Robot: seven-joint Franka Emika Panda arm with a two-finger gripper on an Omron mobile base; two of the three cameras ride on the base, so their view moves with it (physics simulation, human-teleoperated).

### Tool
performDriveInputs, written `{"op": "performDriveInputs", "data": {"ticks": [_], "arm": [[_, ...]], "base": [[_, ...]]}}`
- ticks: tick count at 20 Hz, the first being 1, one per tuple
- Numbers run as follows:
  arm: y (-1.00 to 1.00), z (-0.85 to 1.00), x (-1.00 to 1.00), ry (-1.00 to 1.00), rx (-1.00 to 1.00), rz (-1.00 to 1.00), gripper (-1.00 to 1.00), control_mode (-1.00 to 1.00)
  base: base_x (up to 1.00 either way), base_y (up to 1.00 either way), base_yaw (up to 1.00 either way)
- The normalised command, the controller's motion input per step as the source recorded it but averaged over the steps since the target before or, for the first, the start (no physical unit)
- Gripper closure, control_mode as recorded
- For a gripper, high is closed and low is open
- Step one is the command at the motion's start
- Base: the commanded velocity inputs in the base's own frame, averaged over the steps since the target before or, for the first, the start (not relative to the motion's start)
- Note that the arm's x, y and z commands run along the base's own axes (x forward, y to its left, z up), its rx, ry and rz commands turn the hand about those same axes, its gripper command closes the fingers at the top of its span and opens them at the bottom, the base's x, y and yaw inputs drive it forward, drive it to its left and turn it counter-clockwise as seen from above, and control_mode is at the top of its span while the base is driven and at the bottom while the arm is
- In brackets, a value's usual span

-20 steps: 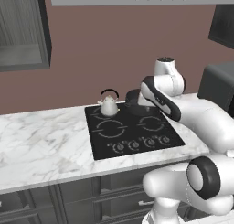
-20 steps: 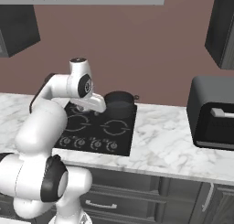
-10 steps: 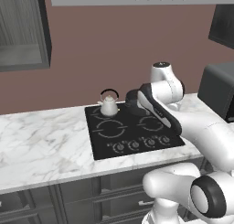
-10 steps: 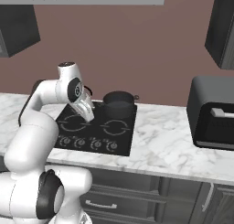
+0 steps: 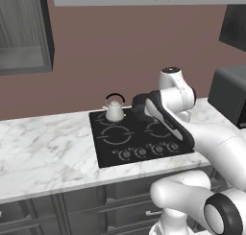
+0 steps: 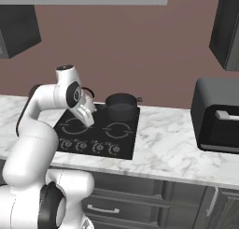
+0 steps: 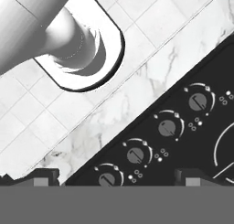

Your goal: Pick the kettle from the cabinet and place it on a stove burner. Then pick the pot from the counter and place it on another stove burner. Finally, turn both burners on.

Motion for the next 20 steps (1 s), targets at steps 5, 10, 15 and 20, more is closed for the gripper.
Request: {"op": "performDriveInputs", "data": {"ticks": [5, 10, 15, 20], "arm": [[0.05, 0.00, -0.09, 0.00, 0.00, 0.16, -1.00, -1.00], [0.01, 0.00, -0.17, 0.00, 0.00, -0.02, -1.00, -1.00], [0.00, -0.10, -0.10, 0.01, 0.00, -0.02, -1.00, -1.00], [0.02, -0.14, -0.08, 0.00, 0.00, -0.02, -1.00, -1.00]], "base": [[0.00, 0.00, 0.00], [0.00, 0.00, 0.00], [0.00, 0.00, 0.00], [0.00, 0.00, 0.00]]}}
